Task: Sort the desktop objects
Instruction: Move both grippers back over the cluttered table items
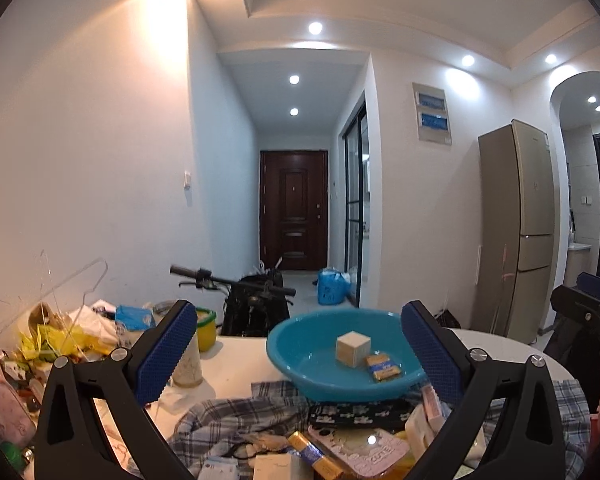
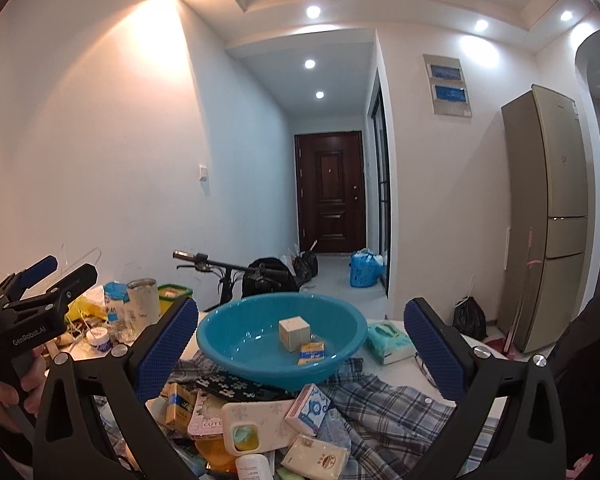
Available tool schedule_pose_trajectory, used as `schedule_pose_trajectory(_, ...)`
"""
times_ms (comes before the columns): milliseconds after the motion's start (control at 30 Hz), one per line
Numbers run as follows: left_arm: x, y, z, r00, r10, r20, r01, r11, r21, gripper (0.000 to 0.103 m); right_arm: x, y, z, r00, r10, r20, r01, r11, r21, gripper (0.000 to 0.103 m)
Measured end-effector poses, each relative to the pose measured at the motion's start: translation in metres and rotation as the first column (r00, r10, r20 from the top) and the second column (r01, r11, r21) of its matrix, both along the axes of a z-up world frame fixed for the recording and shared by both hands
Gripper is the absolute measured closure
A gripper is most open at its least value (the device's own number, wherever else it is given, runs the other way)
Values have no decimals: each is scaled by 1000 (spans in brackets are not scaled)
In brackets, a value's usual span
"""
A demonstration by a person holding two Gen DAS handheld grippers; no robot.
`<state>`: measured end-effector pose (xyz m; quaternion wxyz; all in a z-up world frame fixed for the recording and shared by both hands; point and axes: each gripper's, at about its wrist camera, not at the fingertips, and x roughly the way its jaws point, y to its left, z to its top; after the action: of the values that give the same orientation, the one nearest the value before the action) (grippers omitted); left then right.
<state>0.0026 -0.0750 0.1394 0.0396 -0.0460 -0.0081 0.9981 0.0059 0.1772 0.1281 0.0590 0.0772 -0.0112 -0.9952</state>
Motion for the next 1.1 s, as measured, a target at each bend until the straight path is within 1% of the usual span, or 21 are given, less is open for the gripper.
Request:
schedule_pose_trajectory(67, -9, -5, -14, 995, 14, 100, -17, 999, 38, 0, -8, -1, -11, 999, -7, 37, 7, 1000, -3, 0)
schedule_pose_trajectory(100, -10, -5, -18, 992, 8, 123, -15, 998, 55, 0, -10, 0, -16, 999, -7, 53, 8, 1000, -7, 0)
schedule_pose_trajectory(167, -11, -8, -31, 987, -34, 155, 19, 995, 98, 0, -16, 0, -28, 995, 3, 96, -2, 1000, -13, 0)
schedule_pose_trajectory(200, -13, -7, -35, 986, -40, 164, 24, 995, 99, 0, -18, 0, -33, 993, 6, 117, -4, 1000, -13, 0)
schedule_pose_trajectory(300, -22, -4, -48, 979, -16, 203, 1, 997, 72, 0, -25, 1, -47, 984, -7, 176, 11, 1000, -23, 0)
schedule_pose_trajectory(400, -28, -2, -63, 969, -41, 243, 28, 998, 58, 0, -28, 3, -58, 977, -9, 213, 21, 998, -53, 0)
schedule_pose_trajectory(467, -34, -3, -79, 957, -38, 286, 27, 999, 42, 0, -29, 4, -67, 973, -1, 229, 15, 998, -62, 0)
schedule_pose_trajectory(533, -36, -5, -88, 946, -11, 325, 0, 999, 34, 0, -32, 4, -75, 968, -21, 251, 36, 998, -55, 0)
schedule_pose_trajectory(600, -35, -8, -94, 941, 12, 338, -26, 999, 40, 0, -37, 4, -83, 959, -30, 281, 47, 997, -54, 0)
schedule_pose_trajectory(667, -35, -14, -99, 936, 12, 351, -32, 998, 52, 0, -41, 1, -91, 950, -8, 313, 24, 999, -49, 0)
schedule_pose_trajectory(767, -40, -22, -108, 920, -18, 392, -21, 995, 95, 0, -44, -7, -100, 933, 40, 358, -26, 999, -44, 0)
schedule_pose_trajectory(867, -42, -26, -118, 907, -52, 418, 3, 993, 118, 0, -43, -13, -109, 923, 54, 381, -38, 998, -48, 0)
schedule_pose_trajectory(900, -42, -25, -119, 905, -57, 422, 10, 994, 113, 0, -43, -15, -112, 921, 51, 387, -37, 998, -44, 0)
schedule_pose_trajectory(967, -41, -20, -122, 901, -59, 429, 27, 996, 80, 0, -43, -18, -116, 918, 31, 395, -23, 999, -25, 0)
schedule_pose_trajectory(1033, -39, -16, -125, 903, -48, 427, 30, 998, 50, 0, -42, -20, -119, 918, 13, 395, -10, 1000, -11, 0)
schedule_pose_trajectory(1100, -41, -16, -129, 898, -38, 438, 26, 999, 33, 0, -43, -19, -122, 919, -7, 395, 8, 1000, -2, 0)
